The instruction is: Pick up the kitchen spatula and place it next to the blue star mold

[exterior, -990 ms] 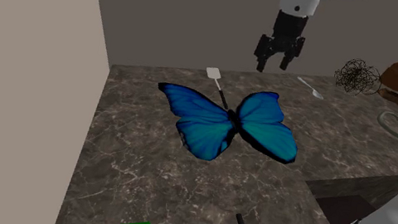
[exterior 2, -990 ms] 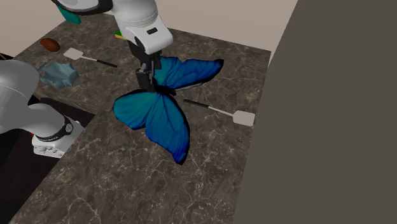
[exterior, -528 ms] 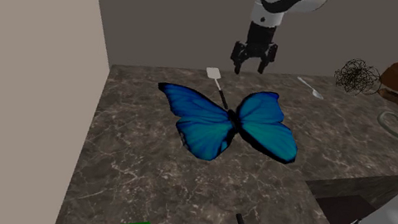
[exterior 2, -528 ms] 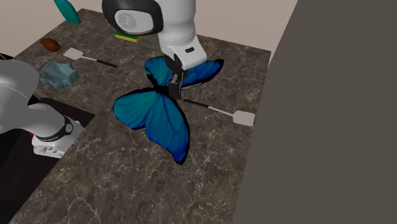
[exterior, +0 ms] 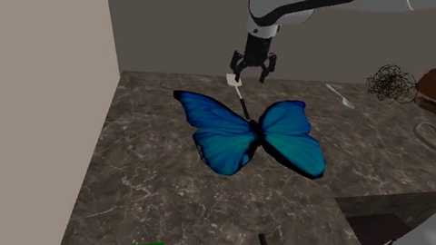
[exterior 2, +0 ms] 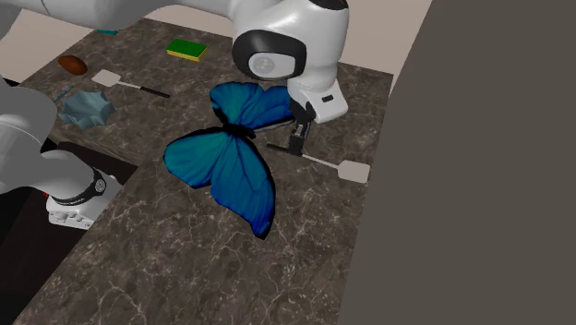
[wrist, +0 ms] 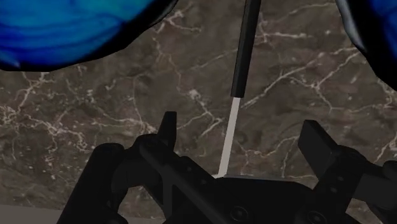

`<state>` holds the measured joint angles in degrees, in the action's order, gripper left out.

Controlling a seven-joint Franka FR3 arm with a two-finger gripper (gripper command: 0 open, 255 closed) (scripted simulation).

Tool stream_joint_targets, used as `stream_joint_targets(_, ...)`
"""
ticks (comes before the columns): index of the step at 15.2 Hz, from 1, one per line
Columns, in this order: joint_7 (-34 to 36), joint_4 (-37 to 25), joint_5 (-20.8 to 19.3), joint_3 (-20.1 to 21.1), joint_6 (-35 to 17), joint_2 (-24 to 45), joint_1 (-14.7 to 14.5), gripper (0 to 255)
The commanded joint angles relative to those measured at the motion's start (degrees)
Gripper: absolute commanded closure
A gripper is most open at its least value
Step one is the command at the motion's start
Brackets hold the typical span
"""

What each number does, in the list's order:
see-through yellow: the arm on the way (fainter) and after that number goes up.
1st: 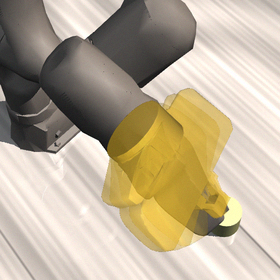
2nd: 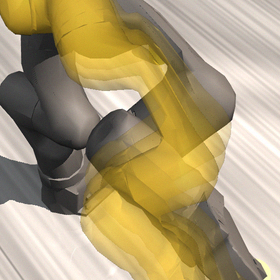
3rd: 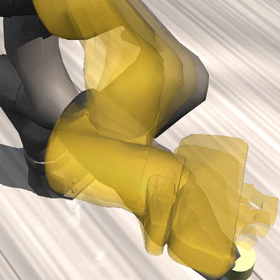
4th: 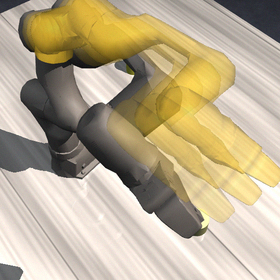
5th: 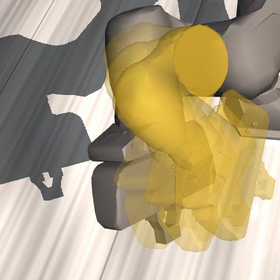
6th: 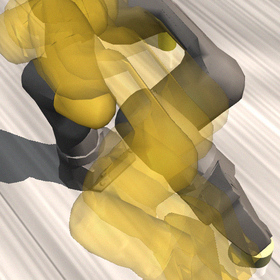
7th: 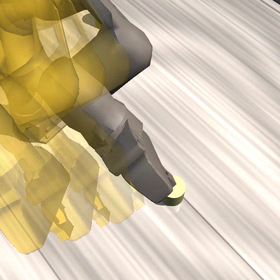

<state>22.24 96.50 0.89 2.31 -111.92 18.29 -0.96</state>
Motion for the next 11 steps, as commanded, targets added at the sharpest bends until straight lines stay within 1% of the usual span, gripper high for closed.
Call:
stream_joint_targets(1, 1.18, -4.42, -0.02, -0.39, 0.27, 4.47, 0.1, 0)
stream_joint_targets(3, 2.55, -9.99, 0.01, -0.69, 1.09, 9.49, 0.03, 0)
stream_joint_targets(4, 2.64, -10.39, 0.02, -0.72, 1.15, 9.83, 0.02, 0)
stream_joint_targets(11, 2.63, -6.84, 0.01, -0.71, -3.95, 11.39, -0.06, 0)
